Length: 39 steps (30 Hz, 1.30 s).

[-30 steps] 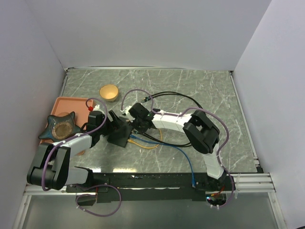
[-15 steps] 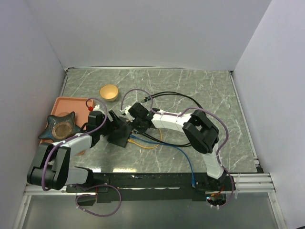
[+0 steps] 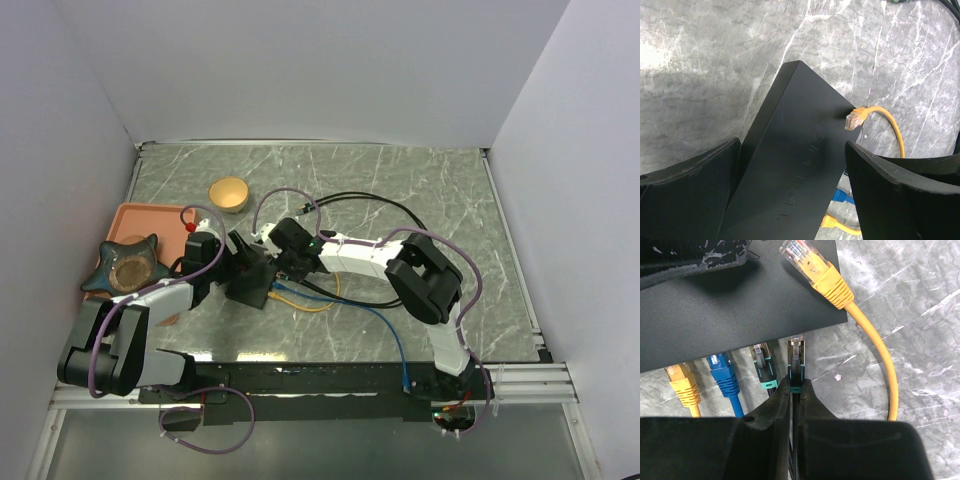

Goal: Insert the plug into the switch port

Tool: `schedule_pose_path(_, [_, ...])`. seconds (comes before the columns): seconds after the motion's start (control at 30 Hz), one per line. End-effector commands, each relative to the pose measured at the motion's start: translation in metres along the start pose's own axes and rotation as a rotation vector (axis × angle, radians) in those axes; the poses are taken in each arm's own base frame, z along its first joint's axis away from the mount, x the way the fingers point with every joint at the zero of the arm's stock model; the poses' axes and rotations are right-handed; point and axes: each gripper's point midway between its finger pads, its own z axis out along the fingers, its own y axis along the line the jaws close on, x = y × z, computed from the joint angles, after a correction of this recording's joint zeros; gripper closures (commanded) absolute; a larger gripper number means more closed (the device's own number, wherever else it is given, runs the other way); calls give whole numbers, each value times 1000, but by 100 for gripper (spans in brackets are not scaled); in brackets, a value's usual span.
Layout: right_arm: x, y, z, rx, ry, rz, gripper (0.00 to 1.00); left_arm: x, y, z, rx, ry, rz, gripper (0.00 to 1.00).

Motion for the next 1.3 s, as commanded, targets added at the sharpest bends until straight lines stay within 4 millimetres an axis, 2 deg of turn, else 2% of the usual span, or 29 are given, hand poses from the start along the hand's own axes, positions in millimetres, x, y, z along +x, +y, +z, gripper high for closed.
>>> schedule_pose_path(0.0, [-56,9,-20,-13,-183,-26,100,4,-11,0,49,24,25,9])
schedule_pose_path(0.2, [-61,9,-19,-11,-194,-57,100,5,-12,0,58,28,28,9])
schedule_pose_path(0.47, [-59,9,-13,-19,-193,-121,100,4,-15,-2,77,22,41,9])
schedule_pose_path(0.8, [-65,38,-15,-190,-203,-224,100,0,-25,-8,123,3,65,8])
schedule_pose_path(0.97, [-66,53,-18,-251,-206,-233,100,-5,-25,-14,121,-33,68,2])
schedule_pose_path(1.1, [-62,53,-18,-241,-195,-228,100,-8,-26,-18,122,-50,68,2])
schedule_pose_path(1.27, [-59,49,-16,-218,-192,-231,100,-3,-26,-12,133,-23,73,5])
